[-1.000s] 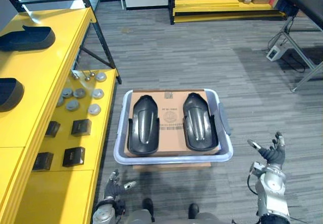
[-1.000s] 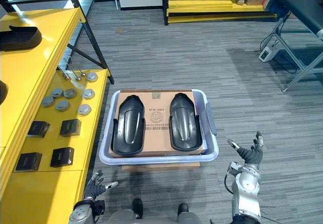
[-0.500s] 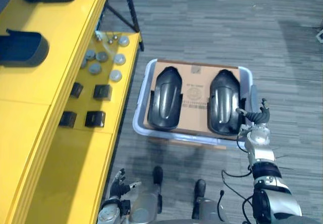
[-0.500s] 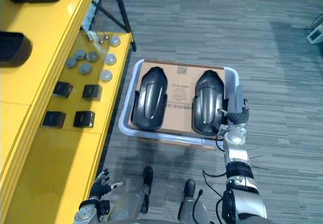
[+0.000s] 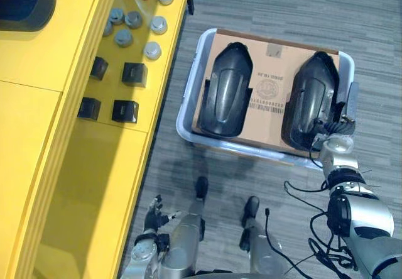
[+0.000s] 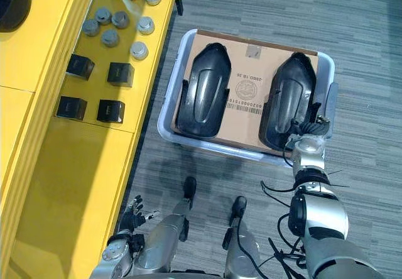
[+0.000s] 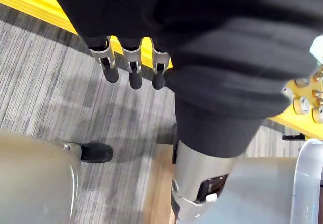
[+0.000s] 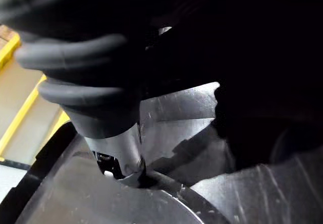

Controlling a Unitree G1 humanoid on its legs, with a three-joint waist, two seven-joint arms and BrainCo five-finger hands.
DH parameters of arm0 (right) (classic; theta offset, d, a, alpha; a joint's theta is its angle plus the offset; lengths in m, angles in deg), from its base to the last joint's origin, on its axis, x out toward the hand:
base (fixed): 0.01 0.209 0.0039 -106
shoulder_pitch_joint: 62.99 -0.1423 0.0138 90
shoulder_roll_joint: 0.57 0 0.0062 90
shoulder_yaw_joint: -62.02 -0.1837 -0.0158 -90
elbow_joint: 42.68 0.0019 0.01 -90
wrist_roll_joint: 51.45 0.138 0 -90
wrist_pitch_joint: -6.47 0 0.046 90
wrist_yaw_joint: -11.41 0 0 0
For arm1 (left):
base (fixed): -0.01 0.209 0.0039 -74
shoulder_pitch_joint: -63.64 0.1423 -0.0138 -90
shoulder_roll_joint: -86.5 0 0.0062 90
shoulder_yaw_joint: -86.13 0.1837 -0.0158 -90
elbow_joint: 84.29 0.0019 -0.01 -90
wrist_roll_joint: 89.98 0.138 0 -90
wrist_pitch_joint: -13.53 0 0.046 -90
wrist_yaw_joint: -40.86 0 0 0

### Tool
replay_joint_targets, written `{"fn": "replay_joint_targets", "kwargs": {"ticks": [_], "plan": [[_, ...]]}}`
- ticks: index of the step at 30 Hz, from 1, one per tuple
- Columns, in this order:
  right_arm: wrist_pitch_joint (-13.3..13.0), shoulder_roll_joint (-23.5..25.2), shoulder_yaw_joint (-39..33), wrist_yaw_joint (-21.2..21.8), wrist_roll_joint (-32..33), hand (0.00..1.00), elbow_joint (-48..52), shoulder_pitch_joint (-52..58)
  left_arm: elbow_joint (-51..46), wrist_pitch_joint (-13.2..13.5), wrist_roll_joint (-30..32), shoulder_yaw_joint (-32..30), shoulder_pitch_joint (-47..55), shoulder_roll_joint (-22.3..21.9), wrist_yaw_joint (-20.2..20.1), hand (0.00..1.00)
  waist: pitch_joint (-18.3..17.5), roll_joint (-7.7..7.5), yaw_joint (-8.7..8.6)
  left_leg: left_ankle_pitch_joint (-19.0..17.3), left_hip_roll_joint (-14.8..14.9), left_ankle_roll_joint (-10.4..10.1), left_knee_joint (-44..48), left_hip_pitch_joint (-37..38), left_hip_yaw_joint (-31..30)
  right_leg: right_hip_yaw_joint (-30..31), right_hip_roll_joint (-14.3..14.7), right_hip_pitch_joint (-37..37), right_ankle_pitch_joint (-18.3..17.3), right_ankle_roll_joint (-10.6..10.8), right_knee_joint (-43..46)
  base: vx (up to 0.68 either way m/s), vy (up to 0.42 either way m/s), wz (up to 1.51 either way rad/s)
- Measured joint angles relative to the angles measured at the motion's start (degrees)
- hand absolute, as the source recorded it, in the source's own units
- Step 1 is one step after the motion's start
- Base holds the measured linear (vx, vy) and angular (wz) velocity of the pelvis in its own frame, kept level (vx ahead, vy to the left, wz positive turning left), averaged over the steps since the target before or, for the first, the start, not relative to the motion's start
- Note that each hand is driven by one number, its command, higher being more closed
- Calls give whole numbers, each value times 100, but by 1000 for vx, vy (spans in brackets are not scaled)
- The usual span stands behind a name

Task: Walk over and take plastic housings, then place them on the shelf

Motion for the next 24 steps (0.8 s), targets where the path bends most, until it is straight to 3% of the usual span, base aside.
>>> {"fn": "replay_joint_targets", "kwargs": {"ticks": [6, 9, 13, 15, 22, 24], "plan": [[18, 59, 39, -1, -13, 100, 329, 142, -10, -1, 0, 9, 0, -9, -1, 0, 5, -9, -113, -1, 2, -1, -3, 92, 6, 36, -2, 69, 3, -4, -2, 34, -18, -4], [44, 196, 40, -40, -234, 100, 1322, 810, -251, -13, 2, 10, 28, -37, 1, 0, 2, -12, -121, -4, -4, -3, -7, 217, -5, 28, -13, 201, 0, -3, -5, -6, -2, 1], [40, 483, 1, -269, -630, 100, 2854, 1783, -1405, -13, 3, -12, 114, -34, 2, 0, -14, -22, -175, -25, 34, -26, -17, 317, -71, -11, -22, 313, -27, 18, 29, -38, -20, 8], [41, 806, -17, -352, -880, 100, 3649, 2253, -2363, 1, 2, -78, 279, -22, 7, 0, -123, -54, -310, -41, 21, -46, -23, 374, -176, -128, -31, 422, -96, 28, 31, -28, -9, 21], [37, 1656, 135, -429, -1738, 100, 5086, 3040, -4513, 105, 5, -66, 307, -66, 54, 0, -630, -157, -316, -51, 15, -60, -18, 551, -285, -268, -27, 661, -164, 34, 23, 32, -27, 11], [46, 1857, 506, -415, -2027, 100, 5449, 3104, -5049, 115, 20, 19, 251, -243, 226, 0, -860, -157, -316, -51, 9, -60, -17, 565, -294, -283, -30, 683, -178, 38, 20, 31, -23, 4]]}}
